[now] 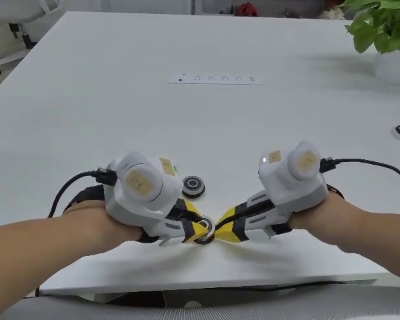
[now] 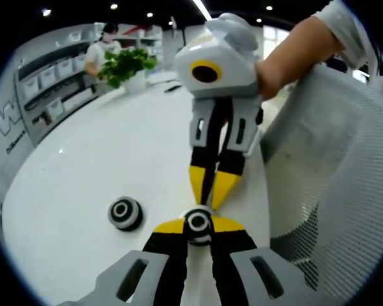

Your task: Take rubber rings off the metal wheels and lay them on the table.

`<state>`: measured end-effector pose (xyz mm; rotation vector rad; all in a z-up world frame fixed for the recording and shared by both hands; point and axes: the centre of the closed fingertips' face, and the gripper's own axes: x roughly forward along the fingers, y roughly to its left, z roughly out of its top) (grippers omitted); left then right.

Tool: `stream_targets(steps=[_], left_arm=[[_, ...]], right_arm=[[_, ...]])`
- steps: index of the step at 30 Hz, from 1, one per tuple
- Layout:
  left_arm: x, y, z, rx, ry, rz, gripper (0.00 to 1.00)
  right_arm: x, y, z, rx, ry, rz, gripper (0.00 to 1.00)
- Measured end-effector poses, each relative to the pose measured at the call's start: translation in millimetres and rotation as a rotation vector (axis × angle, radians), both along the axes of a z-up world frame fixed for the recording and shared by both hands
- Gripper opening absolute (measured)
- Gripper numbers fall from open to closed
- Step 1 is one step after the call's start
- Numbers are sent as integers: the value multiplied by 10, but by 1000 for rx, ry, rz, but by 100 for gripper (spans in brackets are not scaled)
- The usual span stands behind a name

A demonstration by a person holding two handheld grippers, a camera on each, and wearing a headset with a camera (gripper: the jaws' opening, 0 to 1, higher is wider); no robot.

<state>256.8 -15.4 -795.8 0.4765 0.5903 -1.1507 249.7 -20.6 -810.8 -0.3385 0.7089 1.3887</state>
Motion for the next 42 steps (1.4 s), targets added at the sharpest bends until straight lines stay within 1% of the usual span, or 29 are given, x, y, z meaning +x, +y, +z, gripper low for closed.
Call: stream_targets(steps=[7, 9, 10, 13, 15, 17, 18, 19, 20, 22, 23, 26, 29, 30, 32, 34, 37, 42], left_arm=[[6, 2, -1, 3, -4, 2, 13], [7, 1, 0, 3, -5, 1, 13], [6, 1, 1, 4, -5, 1, 13], [6, 4, 1, 6, -7, 1, 13], [3, 3, 2, 6, -7, 1, 13], [3, 3, 2, 6, -7, 0, 13], [2, 3, 3, 6, -7, 0, 13], [1, 2, 4, 6, -7, 0, 13], [0, 3, 4, 5, -6, 0, 13], [-1, 3, 3, 4, -6, -1, 13], [-1, 3, 3, 3, -6, -1, 13], [-4, 4, 2, 2, -6, -1, 13], [-6, 7, 2, 0, -6, -1, 13], [-6, 5, 2, 0, -6, -1, 13], [-7, 4, 2, 0, -6, 0, 13], [-7, 4, 1, 0, -6, 0, 13], [-7, 4, 1, 0, -6, 0, 13], [-4, 4, 2, 0, -6, 0, 13]], right_arm=[[9, -1, -4, -9, -3, -5, 0], [42, -3, -13, -18, -18, -14, 0], [50, -3, -18, -24, -3, -24, 0], [49, -5, -14, -25, -17, -9, 0], [18, -3, -4, -24, -30, 23, 0], [-12, -3, 9, -11, -10, 30, 0], [-3, -5, 10, -11, -22, 31, 0], [-2, -12, 10, -13, -28, 35, 3], [4, -5, 13, -7, -28, 32, 10], [-2, 19, 20, 7, -41, 43, 16], [-16, 31, 17, 10, -40, 47, 20], [-19, 111, 8, 23, -43, 46, 28], [-15, 186, 7, 37, -40, 29, 32], [-5, 205, 4, 39, -43, 23, 33], [21, 235, 9, 48, -24, -12, 31], [52, 226, -5, 32, -43, -12, 26], [28, 206, 12, 34, -49, 0, 25], [15, 140, 20, 5, -79, 29, 22]])
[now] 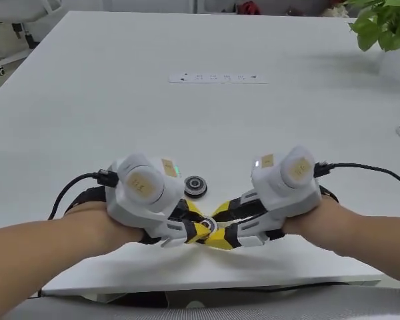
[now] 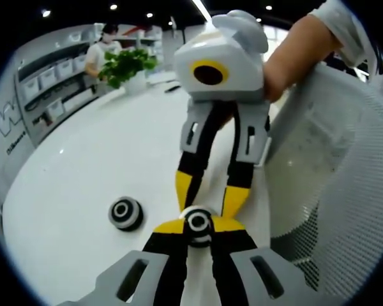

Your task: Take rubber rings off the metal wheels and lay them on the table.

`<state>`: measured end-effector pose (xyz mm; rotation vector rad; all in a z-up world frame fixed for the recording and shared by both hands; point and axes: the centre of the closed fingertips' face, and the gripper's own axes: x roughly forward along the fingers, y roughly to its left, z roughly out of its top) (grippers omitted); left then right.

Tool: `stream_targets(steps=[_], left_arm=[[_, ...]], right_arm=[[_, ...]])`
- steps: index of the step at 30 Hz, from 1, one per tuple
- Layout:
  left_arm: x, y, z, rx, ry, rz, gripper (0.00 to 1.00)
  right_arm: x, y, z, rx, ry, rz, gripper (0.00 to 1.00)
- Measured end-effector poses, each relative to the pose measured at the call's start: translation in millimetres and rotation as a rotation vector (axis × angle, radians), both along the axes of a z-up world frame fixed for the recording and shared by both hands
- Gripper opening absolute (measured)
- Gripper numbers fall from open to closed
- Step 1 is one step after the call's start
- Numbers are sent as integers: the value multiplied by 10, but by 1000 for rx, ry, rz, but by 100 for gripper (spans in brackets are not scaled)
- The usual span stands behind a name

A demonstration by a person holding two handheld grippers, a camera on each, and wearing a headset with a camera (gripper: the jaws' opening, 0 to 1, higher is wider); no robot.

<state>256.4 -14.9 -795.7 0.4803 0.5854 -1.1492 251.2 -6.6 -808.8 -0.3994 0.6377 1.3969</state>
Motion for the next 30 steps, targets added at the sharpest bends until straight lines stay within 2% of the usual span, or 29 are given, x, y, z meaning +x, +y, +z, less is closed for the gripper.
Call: stream_targets(steps=[6, 28, 30], left_arm=[[4, -1, -1, 1, 1, 2, 13], [5, -2, -6, 2, 1, 4, 13], [5, -1, -8, 2, 1, 4, 13]], right_arm=[[-3, -72, 1, -16, -1, 7, 16], [-13, -112, -27, -22, 47, -19, 7], [29, -130, -36, -29, 36, -34, 1]])
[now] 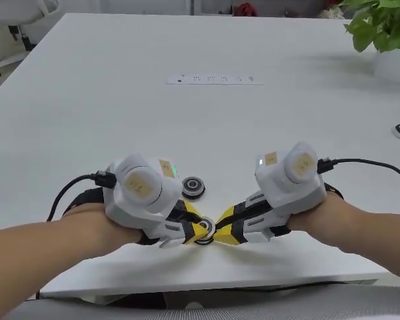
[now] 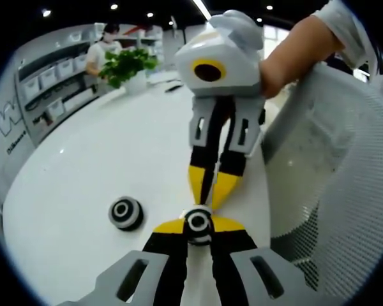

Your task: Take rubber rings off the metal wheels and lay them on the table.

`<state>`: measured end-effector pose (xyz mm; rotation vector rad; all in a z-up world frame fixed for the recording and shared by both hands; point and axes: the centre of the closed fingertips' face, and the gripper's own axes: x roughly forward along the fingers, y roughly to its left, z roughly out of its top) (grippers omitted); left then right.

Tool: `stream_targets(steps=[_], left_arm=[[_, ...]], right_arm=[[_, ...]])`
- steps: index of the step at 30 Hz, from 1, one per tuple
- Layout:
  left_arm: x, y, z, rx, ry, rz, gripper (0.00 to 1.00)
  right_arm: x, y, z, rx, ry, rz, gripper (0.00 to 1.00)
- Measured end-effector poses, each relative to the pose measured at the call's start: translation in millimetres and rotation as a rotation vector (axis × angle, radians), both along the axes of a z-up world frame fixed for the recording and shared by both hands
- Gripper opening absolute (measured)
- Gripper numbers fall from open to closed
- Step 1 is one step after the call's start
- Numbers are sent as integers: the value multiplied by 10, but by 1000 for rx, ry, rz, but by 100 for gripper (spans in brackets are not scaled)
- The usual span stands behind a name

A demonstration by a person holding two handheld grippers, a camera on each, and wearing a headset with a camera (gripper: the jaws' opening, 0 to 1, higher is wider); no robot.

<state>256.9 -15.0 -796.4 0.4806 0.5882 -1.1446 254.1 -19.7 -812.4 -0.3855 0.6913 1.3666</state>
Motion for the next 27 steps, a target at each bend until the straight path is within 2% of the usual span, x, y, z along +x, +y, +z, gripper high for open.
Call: stream_targets(steps=[1, 8, 12, 19, 27], left_arm=[[0, 0, -1, 0, 0, 0, 13], [0, -2, -1, 1, -2, 1, 13], [2, -2, -1, 3, -3, 2, 13], [-1, -7, 0, 6, -7, -2, 13], [-4, -13, 4, 8, -9, -8, 13]], right_arm=[[-10, 8, 0, 7, 19, 2, 1], [-1, 2, -3, 8, 36, -20, 0], [17, -12, 0, 28, 93, -60, 0], [18, -35, 17, 43, 145, -92, 0], [3, -47, 50, 56, 178, -112, 0]])
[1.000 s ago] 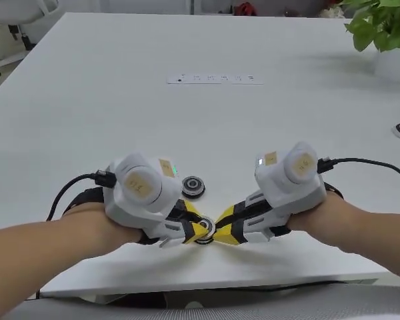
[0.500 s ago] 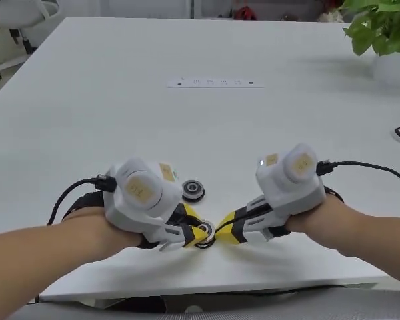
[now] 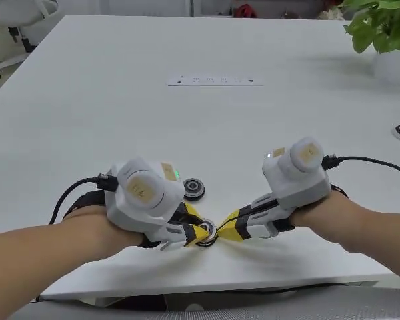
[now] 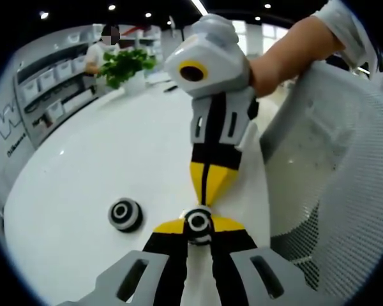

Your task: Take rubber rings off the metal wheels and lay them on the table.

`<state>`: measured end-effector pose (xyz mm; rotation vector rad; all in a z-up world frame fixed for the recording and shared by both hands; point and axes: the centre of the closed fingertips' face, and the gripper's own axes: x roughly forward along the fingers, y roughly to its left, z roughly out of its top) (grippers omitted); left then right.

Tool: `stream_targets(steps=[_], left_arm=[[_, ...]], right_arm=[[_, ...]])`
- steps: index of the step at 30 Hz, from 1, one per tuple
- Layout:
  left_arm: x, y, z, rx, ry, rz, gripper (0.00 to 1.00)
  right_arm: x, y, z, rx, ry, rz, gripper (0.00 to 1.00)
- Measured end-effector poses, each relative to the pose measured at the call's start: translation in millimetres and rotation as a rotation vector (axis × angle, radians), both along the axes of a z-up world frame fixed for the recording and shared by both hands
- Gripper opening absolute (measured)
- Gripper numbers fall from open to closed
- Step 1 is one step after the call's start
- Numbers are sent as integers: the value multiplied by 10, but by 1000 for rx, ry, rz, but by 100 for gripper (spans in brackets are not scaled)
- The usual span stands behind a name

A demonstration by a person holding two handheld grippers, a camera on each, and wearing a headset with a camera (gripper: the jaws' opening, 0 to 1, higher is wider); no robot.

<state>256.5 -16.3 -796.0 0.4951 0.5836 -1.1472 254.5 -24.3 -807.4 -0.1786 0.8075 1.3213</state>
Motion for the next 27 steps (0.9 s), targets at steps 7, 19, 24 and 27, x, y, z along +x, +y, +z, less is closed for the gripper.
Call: stream_targets(steps=[7, 19, 24, 27], left_arm=[[-3, 3, 1, 2, -2, -2, 13], [-2, 0, -2, 0, 1, 2, 13], [1, -2, 1, 5, -2, 2, 13], [3, -2, 0, 8, -3, 2, 13]], right_arm=[[4, -19, 28, 12, 30, -26, 0], [67, -8, 62, 67, 104, -113, 0], [26, 33, 113, 98, 117, -118, 0], [-2, 55, 135, 100, 111, -109, 0]])
